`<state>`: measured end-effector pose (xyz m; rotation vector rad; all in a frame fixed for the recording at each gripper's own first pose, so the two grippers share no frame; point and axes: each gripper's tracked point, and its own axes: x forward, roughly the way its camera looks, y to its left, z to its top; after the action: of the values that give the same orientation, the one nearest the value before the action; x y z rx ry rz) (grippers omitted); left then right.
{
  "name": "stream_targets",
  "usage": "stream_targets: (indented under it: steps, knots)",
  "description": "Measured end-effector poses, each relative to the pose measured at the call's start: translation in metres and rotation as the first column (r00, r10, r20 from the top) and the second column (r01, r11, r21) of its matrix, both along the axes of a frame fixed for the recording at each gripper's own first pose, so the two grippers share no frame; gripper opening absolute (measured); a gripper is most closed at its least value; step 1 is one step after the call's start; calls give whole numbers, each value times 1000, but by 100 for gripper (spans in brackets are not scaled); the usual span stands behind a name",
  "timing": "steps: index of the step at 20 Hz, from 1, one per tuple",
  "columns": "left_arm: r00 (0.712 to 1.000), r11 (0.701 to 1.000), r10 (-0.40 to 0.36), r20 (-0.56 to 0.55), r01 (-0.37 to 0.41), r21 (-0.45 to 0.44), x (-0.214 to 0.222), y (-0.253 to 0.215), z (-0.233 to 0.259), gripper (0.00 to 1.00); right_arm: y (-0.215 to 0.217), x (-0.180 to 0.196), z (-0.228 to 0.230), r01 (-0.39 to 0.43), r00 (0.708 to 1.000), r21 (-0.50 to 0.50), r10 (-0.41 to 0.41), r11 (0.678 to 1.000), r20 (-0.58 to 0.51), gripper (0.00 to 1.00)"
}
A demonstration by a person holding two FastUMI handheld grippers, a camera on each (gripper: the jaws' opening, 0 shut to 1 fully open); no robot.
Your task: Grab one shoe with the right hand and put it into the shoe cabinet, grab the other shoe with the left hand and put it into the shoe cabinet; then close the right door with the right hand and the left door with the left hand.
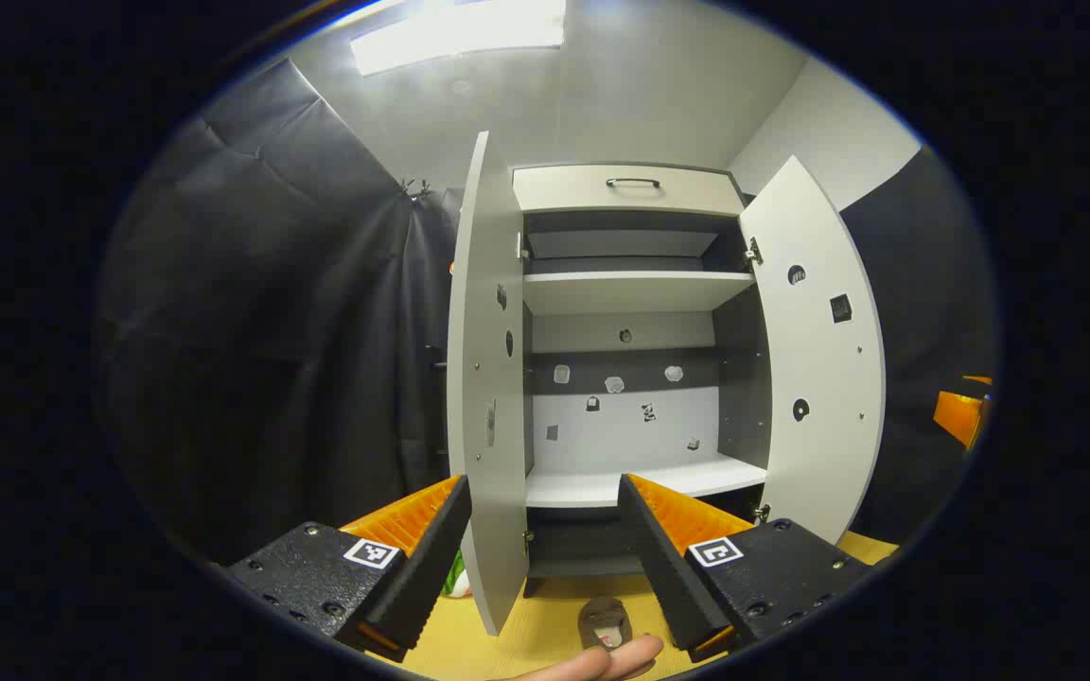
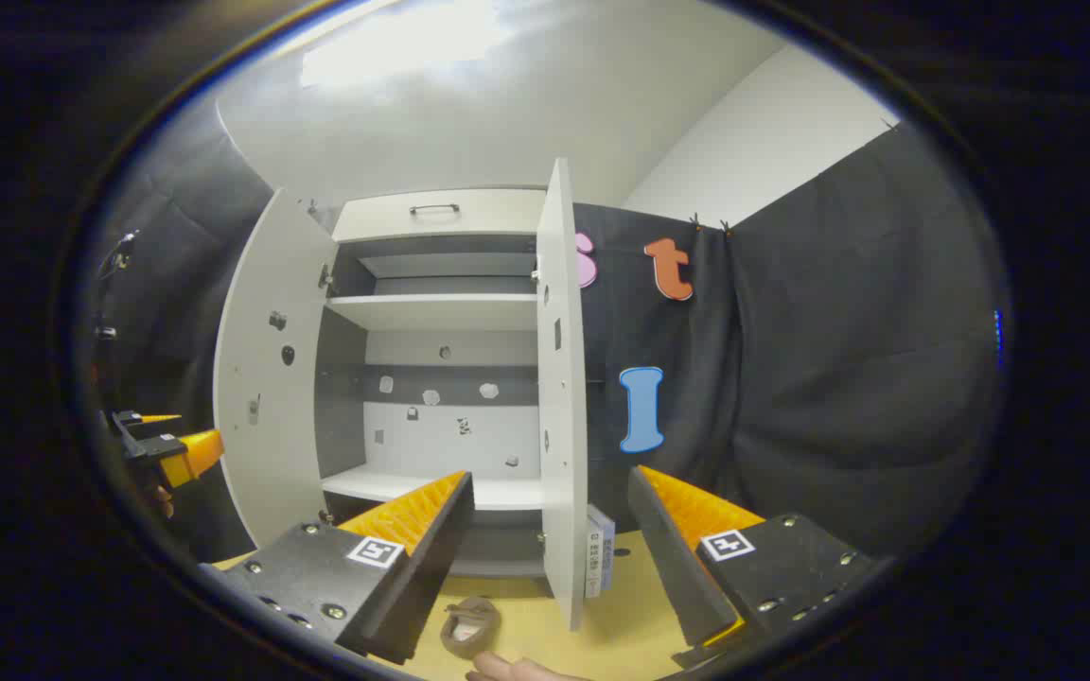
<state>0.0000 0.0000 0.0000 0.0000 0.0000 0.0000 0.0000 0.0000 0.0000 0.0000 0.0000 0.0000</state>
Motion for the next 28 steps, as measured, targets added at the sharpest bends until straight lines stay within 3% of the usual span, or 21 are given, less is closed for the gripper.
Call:
stream_targets:
  steps: [2,4,7,9,11,12,17,24,25,27,28]
  knots:
    - [1000,1000,-8,16,8,-12,-4,-1,7,95,-4,-1,0,2,1000,1,-2,1000,1,98]
    - [1000,1000,-17,22,17,-1,-7,-1,10,95,-6,-1,1,8,1000,-15,-8,1000,5,93]
    - [999,999,-41,25,41,-10,-13,-5,12,95,-8,-3,1,11,1000,-22,-11,1000,8,100]
    - [999,999,-47,16,47,-22,-15,-7,10,95,-7,-4,3,3,1000,-14,-3,1000,11,94]
    - [999,999,-46,11,46,-29,-14,-7,8,95,-10,-6,4,5,1000,-11,-5,1000,18,94]
    - [999,999,-43,7,43,-26,-14,-6,5,95,-8,-6,4,4,1000,-14,-3,1000,21,98]
    - [1000,999,-21,-12,20,-29,-9,1,-8,96,2,0,-7,8,1000,-66,-7,998,16,98]
    - [999,1000,-16,-33,15,-28,1,-2,-31,94,54,29,-71,-65,996,-127,56,990,-68,98]
    - [999,999,-22,-33,21,-27,1,-4,-32,94,62,34,-82,-74,995,-132,64,988,-82,94]
    - [999,999,-26,-37,25,-28,1,-3,-36,95,80,42,-113,-102,989,-143,85,984,-120,94]
    - [999,999,-25,-40,24,-32,0,-2,-38,95,88,48,-129,-114,985,-149,92,982,-144,99]
